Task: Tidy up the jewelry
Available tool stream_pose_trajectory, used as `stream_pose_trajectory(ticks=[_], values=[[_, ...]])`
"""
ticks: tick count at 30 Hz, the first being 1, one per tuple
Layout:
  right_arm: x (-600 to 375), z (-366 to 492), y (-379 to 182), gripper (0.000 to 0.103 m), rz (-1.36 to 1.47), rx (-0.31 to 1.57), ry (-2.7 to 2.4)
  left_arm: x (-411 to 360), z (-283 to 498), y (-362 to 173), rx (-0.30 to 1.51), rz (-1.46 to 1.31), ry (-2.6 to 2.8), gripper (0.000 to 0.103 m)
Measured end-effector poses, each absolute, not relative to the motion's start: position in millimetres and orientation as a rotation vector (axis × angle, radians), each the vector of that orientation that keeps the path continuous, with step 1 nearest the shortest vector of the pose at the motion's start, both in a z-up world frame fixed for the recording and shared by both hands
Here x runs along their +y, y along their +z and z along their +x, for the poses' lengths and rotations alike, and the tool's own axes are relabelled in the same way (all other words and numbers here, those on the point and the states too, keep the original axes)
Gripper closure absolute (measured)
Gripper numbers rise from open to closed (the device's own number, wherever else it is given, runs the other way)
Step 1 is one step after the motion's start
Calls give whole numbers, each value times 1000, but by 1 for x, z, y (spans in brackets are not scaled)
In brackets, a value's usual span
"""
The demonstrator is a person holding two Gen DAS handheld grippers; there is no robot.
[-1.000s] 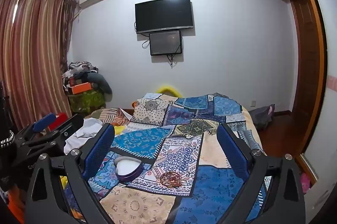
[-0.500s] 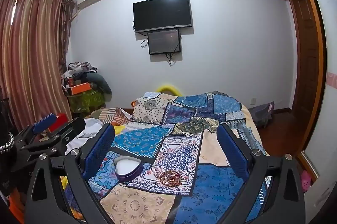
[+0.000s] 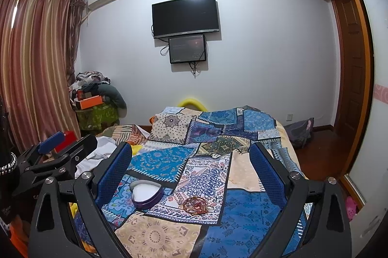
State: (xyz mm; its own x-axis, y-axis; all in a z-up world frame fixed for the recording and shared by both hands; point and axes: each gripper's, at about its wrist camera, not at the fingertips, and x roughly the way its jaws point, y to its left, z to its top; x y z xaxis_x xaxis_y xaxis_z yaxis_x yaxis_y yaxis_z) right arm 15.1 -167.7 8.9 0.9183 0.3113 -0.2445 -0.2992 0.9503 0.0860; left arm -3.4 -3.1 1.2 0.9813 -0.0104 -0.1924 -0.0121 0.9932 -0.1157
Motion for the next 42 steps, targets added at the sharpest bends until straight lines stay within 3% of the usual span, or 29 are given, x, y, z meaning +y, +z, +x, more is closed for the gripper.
stream_pose_trajectory(ticks=[42], values=[[-165, 33, -1, 6, 51, 312, 304, -2, 16, -10, 228, -106, 7, 0]])
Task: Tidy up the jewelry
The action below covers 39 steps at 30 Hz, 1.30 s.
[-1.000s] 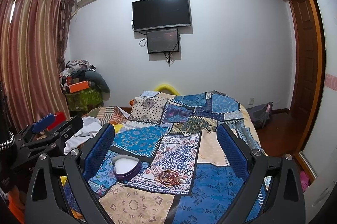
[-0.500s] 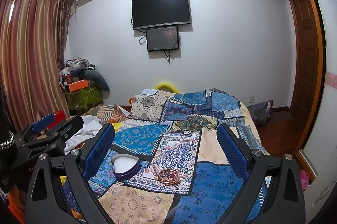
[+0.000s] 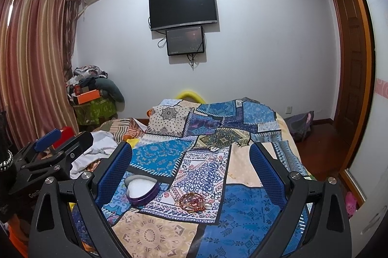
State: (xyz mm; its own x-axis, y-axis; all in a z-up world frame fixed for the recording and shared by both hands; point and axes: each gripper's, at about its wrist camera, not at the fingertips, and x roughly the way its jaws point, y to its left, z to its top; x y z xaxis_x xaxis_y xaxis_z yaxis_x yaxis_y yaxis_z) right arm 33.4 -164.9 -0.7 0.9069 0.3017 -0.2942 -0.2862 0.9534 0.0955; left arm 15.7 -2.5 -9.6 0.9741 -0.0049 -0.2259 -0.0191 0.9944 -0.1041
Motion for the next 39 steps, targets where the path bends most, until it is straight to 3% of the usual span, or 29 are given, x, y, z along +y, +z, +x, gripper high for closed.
stream_pose_trajectory(ticks=[10, 28, 35, 39], values=[[-167, 59, -19, 6, 59, 375, 297, -1, 47, -28, 306, -103, 12, 0], [-176, 127, -93, 7, -22, 623, 267, 0, 133, -117, 634, -92, -19, 1], [-181, 143, -116, 8, -54, 712, 312, -23, 152, -143, 748, -69, -119, 34], [-184, 147, -124, 25, -55, 747, 349, -37, 160, -156, 808, -58, -186, 56]])
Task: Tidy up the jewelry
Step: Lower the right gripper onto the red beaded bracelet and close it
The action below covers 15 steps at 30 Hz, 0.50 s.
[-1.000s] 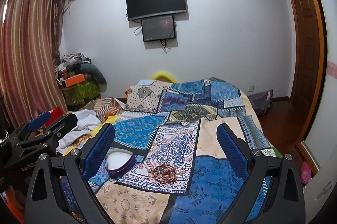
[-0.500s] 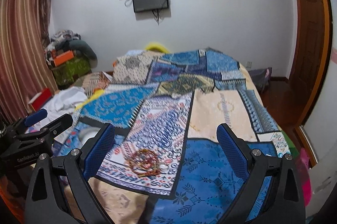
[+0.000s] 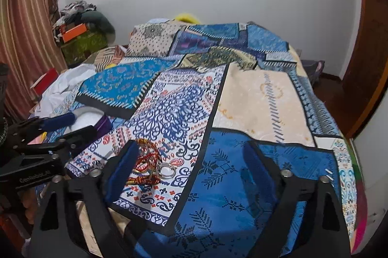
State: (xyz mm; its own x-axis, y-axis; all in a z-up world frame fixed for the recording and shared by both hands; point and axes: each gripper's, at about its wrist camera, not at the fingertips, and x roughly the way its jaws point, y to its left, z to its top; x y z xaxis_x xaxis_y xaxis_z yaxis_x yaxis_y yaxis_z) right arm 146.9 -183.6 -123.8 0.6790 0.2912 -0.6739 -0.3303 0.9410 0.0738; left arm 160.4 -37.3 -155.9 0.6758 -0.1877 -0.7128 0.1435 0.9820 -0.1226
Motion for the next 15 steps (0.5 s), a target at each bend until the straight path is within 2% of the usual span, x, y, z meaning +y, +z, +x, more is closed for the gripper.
stream_pose_trajectory(ticks=[6, 15], values=[[-184, 149, -134, 46, -53, 787, 401, -48, 163, -166, 859, -73, -266, 76], [-184, 155, -140, 62, -19, 823, 462, -60, 167, -172, 872, -68, -310, 90]])
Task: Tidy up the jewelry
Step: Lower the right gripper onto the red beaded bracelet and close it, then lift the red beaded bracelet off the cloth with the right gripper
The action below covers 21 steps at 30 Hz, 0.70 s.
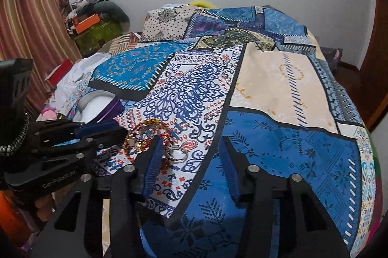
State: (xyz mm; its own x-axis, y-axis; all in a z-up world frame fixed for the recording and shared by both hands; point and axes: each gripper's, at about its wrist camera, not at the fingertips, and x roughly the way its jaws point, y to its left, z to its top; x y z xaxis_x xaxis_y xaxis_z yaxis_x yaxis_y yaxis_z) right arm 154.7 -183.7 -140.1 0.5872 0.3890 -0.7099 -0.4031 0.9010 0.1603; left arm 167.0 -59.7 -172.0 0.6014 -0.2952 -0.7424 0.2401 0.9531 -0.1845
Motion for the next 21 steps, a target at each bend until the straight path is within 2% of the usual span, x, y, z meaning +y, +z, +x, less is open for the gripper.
stream_pose_trajectory(ticks=[5, 9, 13, 15, 19, 21], values=[[-178, 159, -139, 68, -11, 826, 494, -58, 173, -175, 871, -92, -328, 94], [-169, 161, -141, 78, -29, 837, 514, -55, 176, -175, 866, -117, -345, 94], [-164, 165, -145, 82, -29, 855, 523, -53, 173, -172, 855, -135, -359, 94], [-163, 167, -145, 91, -36, 855, 517, -52, 170, -168, 843, -138, -361, 94], [-161, 168, -144, 92, -47, 844, 513, -47, 166, -159, 810, -146, -359, 94], [-161, 165, -141, 97, -51, 828, 511, -45, 163, -153, 796, -147, -351, 94]])
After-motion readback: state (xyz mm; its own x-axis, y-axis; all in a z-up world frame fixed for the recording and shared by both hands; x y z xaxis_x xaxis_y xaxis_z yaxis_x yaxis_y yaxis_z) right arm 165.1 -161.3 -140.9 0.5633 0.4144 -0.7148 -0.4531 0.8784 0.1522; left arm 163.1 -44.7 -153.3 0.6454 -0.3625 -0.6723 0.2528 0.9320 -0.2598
